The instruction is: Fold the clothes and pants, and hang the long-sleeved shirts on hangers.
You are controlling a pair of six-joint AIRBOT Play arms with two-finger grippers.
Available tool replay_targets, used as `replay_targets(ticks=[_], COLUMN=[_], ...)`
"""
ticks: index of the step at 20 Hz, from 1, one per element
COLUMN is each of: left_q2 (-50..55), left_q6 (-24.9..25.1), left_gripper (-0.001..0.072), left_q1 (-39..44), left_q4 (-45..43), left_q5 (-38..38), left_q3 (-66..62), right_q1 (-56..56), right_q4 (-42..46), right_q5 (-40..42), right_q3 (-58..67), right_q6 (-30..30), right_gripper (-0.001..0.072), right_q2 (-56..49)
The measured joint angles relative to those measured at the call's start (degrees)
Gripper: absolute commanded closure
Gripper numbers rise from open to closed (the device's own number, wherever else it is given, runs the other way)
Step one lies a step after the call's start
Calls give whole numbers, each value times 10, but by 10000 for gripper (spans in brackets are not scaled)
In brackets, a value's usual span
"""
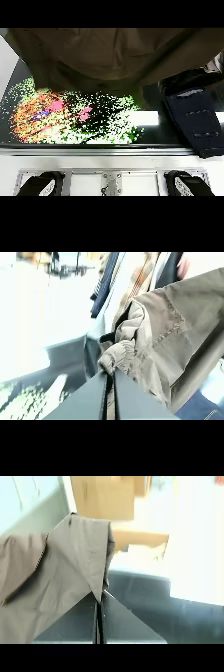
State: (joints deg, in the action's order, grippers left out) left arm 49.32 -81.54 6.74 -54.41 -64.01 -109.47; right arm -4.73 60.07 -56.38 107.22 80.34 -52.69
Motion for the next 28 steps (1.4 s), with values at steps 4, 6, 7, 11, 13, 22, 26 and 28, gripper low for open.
replay_targets(ticks=[4, 6, 7, 11, 13, 22, 26, 28], left_q2=[-21, -7, 7, 96, 155, 429, 487, 493], left_q6=[-16, -37, -49, -82, -87, -95, -102, -106], left_gripper=[691, 691, 690, 690, 690, 58, 98, 97], left_q1=[9, 10, 10, 11, 10, -25, -53, -78], left_q4=[0, -9, -20, -90, -129, -181, -184, -188], left_q5=[-15, -55, -82, -196, -225, -79, -15, -18], left_q3=[-5, -5, -5, -5, -5, -6, -6, -6], right_q1=[-1, -1, -1, 17, 47, 119, 110, 94], right_q4=[8, 9, 9, -13, -20, -28, -29, -28], right_q5=[18, 23, 23, 24, 22, 149, 168, 154], right_q3=[3, 4, 4, 4, 4, 4, 4, 4], right_q6=[0, 0, 0, 0, -7, -22, -25, -26], right_gripper=[711, 711, 711, 711, 711, 110, 133, 133], right_q2=[24, 21, 14, -63, -130, -429, -443, -421])
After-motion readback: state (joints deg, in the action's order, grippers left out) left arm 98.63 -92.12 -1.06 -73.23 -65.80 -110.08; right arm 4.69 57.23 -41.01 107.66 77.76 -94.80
